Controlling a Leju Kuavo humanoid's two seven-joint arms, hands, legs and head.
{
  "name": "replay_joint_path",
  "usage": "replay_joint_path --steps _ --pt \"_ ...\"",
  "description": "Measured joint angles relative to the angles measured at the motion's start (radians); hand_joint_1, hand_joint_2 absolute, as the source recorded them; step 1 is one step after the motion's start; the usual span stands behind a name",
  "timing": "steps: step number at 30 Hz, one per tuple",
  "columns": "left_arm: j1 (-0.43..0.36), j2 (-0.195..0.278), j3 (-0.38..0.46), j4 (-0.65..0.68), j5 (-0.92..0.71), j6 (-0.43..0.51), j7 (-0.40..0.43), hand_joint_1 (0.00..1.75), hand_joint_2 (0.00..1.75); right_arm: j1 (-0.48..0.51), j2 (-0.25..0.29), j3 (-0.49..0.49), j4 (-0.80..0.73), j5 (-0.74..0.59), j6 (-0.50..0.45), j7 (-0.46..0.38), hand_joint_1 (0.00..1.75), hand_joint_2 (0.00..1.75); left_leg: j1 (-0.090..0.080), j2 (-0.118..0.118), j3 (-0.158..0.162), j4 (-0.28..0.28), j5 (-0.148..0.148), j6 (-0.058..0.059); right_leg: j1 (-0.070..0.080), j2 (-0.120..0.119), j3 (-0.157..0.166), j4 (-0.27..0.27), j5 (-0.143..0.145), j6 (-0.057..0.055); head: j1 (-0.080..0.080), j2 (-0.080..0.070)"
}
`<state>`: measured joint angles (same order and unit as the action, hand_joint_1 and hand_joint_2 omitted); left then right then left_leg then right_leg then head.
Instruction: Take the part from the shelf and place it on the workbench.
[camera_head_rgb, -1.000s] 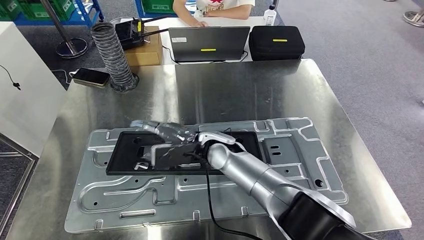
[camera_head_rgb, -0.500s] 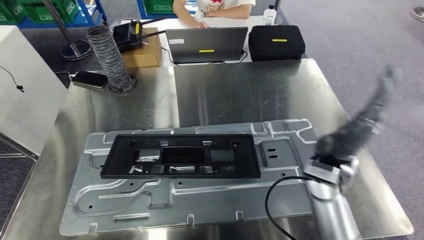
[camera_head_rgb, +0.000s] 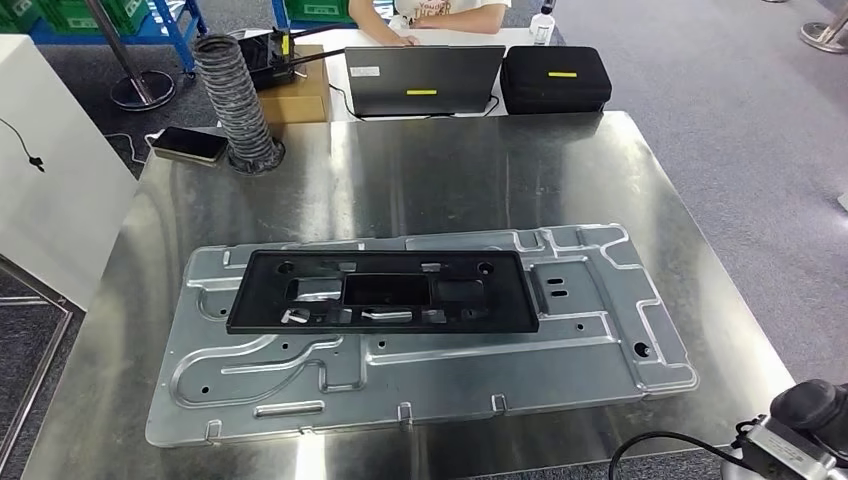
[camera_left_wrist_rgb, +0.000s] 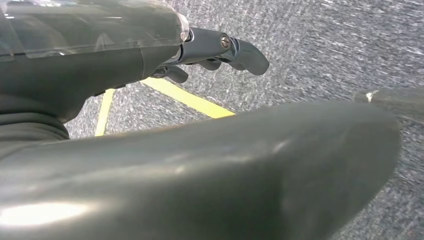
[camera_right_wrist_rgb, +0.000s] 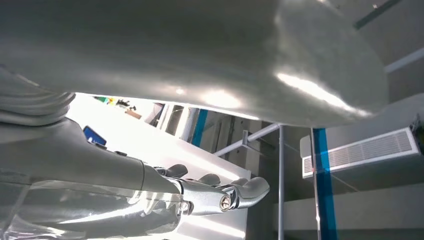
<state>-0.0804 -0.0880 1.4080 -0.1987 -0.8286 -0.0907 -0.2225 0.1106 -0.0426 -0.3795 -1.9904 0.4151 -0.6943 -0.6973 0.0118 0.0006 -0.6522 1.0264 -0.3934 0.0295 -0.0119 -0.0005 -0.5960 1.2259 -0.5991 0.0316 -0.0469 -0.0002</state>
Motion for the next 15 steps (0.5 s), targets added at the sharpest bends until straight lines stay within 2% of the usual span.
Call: replay_joint_path --steps 2,3,4,6,7,8,9,11,12,13,14,15 --pt "-0.002 -0.002 0.000 0.000 0.000 0.001 0.001 0.00 0.00 0.005 0.002 0.000 0.000 0.007 0.000 0.000 0.00 0.00 -0.001 0.000 -0.013 0.000 0.018 -0.006 0.006 -0.001 0.104 -0.147 0.037 -0.012 0.000 0.000" --pt "-0.003 -0.003 0.000 0.000 -0.001 0.001 0.002 0.00 0.00 0.009 0.003 0.000 -0.001 0.010 0.000 0.000 0.00 0.00 -0.001 -0.001 -0.016 -0.002 0.026 -0.011 0.010 -0.001 0.139 -0.202 0.044 -0.017 0.000 0.000" --pt "-0.004 -0.003 0.000 0.000 -0.001 0.002 0.002 0.00 0.00 0.013 0.004 0.000 -0.001 0.012 0.000 0.000 0.00 0.00 0.000 -0.001 -0.016 -0.004 0.035 -0.017 0.015 -0.002 0.157 -0.235 0.043 -0.022 0.000 0.000" --pt "-0.003 -0.004 0.000 0.000 -0.002 0.002 0.005 0.00 0.00 0.023 0.006 0.001 -0.001 0.013 0.000 0.000 0.00 0.00 0.001 -0.001 -0.013 -0.016 0.054 -0.032 0.018 -0.001 0.151 -0.249 0.057 -0.032 0.000 0.000" --pt "-0.003 -0.004 0.000 0.000 -0.003 0.003 0.007 0.00 0.00 0.028 0.008 0.001 0.000 0.014 0.000 0.000 0.00 0.00 0.001 -0.002 -0.017 -0.016 0.052 -0.038 0.016 -0.002 0.144 -0.254 0.068 -0.038 0.000 0.000" --pt "-0.002 -0.004 0.000 0.000 -0.006 0.003 0.009 0.00 0.00 0.033 0.011 0.001 0.000 0.015 0.002 0.000 0.00 0.00 0.001 -0.002 -0.023 -0.004 0.029 -0.042 0.013 -0.004 0.134 -0.259 0.084 -0.045 0.000 0.000" --pt "-0.001 -0.005 -0.001 0.000 -0.008 0.003 0.013 0.00 0.00 0.040 0.016 0.000 0.002 0.016 0.007 0.000 0.00 0.00 0.001 -0.003 -0.034 0.028 -0.015 -0.046 0.010 -0.005 0.122 -0.263 0.100 -0.051 0.000 0.000" --pt "-0.001 -0.006 -0.001 0.000 -0.013 0.005 0.018 0.00 0.00 0.060 0.031 -0.005 0.009 0.020 0.021 0.000 0.00 0.00 0.003 -0.003 -0.057 0.145 -0.129 -0.051 0.010 -0.008 0.094 -0.263 0.124 -0.057 0.000 0.000" --pt "-0.001 -0.006 -0.001 0.000 -0.014 0.006 0.019 0.00 0.00 0.070 0.040 -0.009 0.015 0.022 0.028 0.000 0.00 0.00 0.003 -0.003 -0.063 0.208 -0.163 -0.054 0.010 -0.009 0.079 -0.260 0.135 -0.057 0.000 0.000" --pt "-0.001 -0.006 -0.001 0.000 -0.015 0.007 0.019 0.00 0.00 0.078 0.048 -0.013 0.021 0.024 0.033 0.000 0.00 0.00 0.003 -0.003 -0.061 0.253 -0.170 -0.056 0.011 -0.010 0.062 -0.257 0.145 -0.056 0.000 0.000" --pt "-0.001 -0.006 -0.001 0.000 -0.015 0.008 0.020 0.00 0.00 0.084 0.055 -0.017 0.026 0.026 0.037 0.000 0.00 0.00 0.003 -0.003 -0.044 0.270 -0.154 -0.057 0.011 -0.010 0.044 -0.252 0.155 -0.054 0.000 0.000" --pt "-0.002 -0.006 -0.001 0.000 -0.015 0.009 0.021 0.00 0.00 0.090 0.061 -0.020 0.031 0.027 0.039 0.000 0.00 0.00 0.003 -0.003 -0.010 0.251 -0.127 -0.057 0.011 -0.010 0.026 -0.245 0.164 -0.052 0.000 0.000"
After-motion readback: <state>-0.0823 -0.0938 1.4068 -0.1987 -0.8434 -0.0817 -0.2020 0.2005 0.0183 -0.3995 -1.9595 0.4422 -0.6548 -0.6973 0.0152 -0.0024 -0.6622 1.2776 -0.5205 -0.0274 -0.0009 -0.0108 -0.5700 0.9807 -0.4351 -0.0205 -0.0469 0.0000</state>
